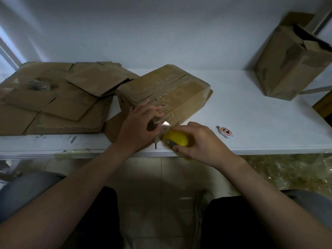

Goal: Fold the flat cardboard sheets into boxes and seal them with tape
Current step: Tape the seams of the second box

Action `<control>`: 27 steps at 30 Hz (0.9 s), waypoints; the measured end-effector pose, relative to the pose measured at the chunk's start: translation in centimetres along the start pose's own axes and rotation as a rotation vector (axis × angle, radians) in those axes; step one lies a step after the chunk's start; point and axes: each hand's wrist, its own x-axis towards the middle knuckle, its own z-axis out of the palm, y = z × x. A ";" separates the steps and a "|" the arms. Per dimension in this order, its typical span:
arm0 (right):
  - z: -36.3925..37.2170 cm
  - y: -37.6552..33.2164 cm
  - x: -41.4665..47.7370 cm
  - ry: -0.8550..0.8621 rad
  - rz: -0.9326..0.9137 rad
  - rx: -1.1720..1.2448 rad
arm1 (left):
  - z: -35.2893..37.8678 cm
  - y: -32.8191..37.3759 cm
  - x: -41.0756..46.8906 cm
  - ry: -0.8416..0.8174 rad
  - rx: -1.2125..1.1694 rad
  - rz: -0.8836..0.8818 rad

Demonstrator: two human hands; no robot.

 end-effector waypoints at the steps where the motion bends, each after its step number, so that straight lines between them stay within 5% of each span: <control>1: 0.3 -0.1 0.2 0.005 0.014 0.009 | -0.1 -0.2 0.2 0.003 0.007 -0.023; 9: 1.1 -1.0 2.6 0.024 0.107 0.064 | -0.6 -2.0 2.2 -0.014 -0.088 -0.143; 15: 1.6 -1.5 3.1 0.004 0.130 0.080 | -1.4 -3.2 2.6 -0.062 -0.369 -0.193; 27: 1.9 -1.9 2.4 0.021 0.124 0.103 | -3.1 -2.7 2.1 -0.170 -0.286 -0.205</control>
